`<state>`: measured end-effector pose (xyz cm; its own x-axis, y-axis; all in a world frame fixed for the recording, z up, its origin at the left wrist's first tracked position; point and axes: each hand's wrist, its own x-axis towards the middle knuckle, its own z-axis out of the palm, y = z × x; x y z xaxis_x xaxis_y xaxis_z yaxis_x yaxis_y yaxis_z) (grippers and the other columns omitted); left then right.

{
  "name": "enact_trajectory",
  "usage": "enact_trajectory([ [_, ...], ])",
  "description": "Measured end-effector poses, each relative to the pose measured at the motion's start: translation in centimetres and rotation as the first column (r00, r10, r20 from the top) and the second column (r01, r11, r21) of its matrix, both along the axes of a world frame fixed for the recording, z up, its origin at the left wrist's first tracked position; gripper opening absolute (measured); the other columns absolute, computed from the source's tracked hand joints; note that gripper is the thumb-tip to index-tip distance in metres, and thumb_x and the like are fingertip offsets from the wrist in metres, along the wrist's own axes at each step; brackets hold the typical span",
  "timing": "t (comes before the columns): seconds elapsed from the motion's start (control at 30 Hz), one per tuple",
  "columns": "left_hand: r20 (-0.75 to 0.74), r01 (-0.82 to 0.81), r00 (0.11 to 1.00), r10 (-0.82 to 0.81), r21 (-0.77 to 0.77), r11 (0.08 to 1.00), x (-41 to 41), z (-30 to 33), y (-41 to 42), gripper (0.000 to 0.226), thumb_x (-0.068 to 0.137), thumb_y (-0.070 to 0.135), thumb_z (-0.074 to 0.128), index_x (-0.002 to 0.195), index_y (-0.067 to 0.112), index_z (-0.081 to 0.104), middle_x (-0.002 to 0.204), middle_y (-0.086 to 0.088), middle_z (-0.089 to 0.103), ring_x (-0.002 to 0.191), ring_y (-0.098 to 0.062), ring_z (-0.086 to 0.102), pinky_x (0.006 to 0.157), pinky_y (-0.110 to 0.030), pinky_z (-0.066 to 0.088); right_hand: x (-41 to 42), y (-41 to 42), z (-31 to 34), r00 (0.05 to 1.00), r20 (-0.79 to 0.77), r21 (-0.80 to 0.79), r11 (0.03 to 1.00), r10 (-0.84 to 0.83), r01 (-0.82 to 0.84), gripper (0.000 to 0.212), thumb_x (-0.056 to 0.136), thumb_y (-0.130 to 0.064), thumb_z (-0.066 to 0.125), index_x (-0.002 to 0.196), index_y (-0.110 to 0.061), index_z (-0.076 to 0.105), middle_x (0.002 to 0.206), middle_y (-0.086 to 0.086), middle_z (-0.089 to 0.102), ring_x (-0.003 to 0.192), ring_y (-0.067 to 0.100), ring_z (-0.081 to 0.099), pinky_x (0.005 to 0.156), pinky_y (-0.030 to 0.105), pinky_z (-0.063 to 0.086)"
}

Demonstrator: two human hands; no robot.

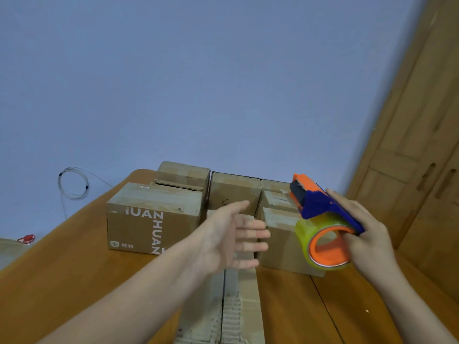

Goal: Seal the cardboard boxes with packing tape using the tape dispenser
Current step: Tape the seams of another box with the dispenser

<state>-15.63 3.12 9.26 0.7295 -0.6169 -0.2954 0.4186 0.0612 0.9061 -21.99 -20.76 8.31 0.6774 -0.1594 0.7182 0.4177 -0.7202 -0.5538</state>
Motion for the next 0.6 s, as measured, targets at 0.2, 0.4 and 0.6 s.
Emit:
enact_trajectory([
  [0.2,0.319,-0.023,0.948,0.02,0.006,1.0,-0.1,1.8,-1.6,0.052,0.096,0.054,0.04,0.092,0.01,0.068,0.077,-0.001,0.07,0.065,-0.013,0.061,0.07,-0.031,0.049,0.7,0.8,-0.5,0.995,-0.087,0.197,0.98,0.043,-0.025,0.066,0.059,0.001,0.048,0.088,-0.054,0.069,0.079,-0.03,0.067,0.071,-0.009,0.06,0.059,0.005,0.041],
  [0.4,0.328,0.045,0.942,-0.077,0.106,0.993,0.6,3.0,-2.2,0.067,0.088,0.07,0.039,0.079,0.01,0.067,0.068,0.0,0.068,0.059,-0.014,0.058,0.066,-0.03,0.049,1.3,0.8,-1.3,0.987,-0.134,0.218,0.974,0.085,-0.055,0.072,0.074,0.029,0.044,0.103,-0.035,0.062,0.08,-0.026,0.068,0.067,-0.003,0.059,0.054,0.01,0.042],
  [0.6,0.382,0.111,0.914,-0.14,0.097,0.989,1.8,2.7,-1.9,0.042,0.094,0.049,0.05,0.082,0.012,0.063,0.066,0.002,0.065,0.061,-0.012,0.058,0.066,-0.03,0.054,1.9,1.2,-1.5,0.986,-0.126,0.165,0.983,0.106,-0.084,0.062,0.062,-0.005,0.045,0.11,-0.042,0.059,0.095,-0.028,0.067,0.09,-0.009,0.058,0.063,0.005,0.044],
])
